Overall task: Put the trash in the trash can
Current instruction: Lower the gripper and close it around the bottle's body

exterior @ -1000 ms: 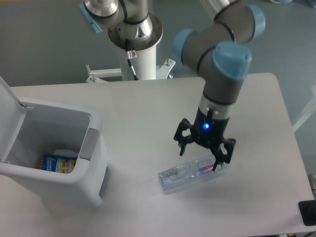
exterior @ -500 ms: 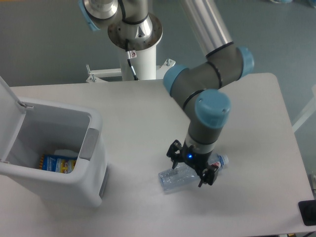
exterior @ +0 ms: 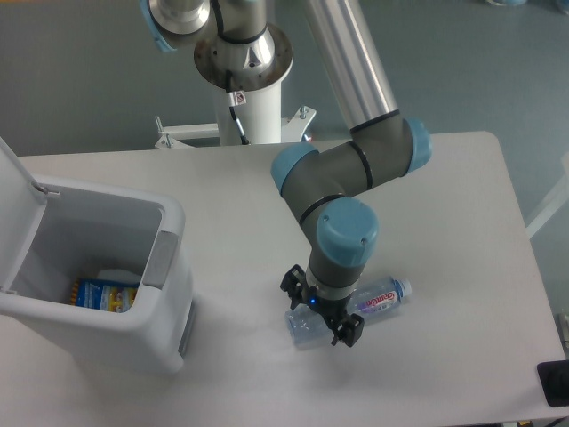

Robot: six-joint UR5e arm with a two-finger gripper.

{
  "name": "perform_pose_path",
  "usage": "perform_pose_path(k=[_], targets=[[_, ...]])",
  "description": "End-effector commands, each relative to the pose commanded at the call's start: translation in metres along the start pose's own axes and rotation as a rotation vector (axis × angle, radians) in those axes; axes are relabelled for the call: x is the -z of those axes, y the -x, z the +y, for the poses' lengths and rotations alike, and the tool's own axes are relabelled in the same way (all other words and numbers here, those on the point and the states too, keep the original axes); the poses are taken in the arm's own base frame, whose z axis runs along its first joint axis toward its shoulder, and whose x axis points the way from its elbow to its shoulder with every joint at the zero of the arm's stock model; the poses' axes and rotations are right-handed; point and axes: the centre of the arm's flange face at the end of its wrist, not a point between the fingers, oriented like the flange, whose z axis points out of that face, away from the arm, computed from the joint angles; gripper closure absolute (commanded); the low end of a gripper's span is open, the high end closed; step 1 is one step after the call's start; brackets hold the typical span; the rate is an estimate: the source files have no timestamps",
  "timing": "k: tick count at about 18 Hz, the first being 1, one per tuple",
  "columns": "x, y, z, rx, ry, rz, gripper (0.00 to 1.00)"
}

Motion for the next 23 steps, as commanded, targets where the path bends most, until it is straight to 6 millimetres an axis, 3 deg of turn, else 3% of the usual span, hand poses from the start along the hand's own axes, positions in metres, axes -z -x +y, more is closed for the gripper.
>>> perform_pose_path(k=[6, 9, 15, 18, 23], targets=[[-0.025, -0.007, -0.011, -0.025, 0.065, 0.011, 0.01], [-0.026, -0.009, -0.024, -0.041, 0.108, -0.014, 0.20], [-0.020, -0.008, -0.027, 0.002, 0.095, -0.024, 0.62], [-0.011, -0.002, -0.031, 0.024, 0.083, -0.043, 0.67], [0.047, 0.023, -0.035, 0.126, -0.057, -0.099, 0.67]])
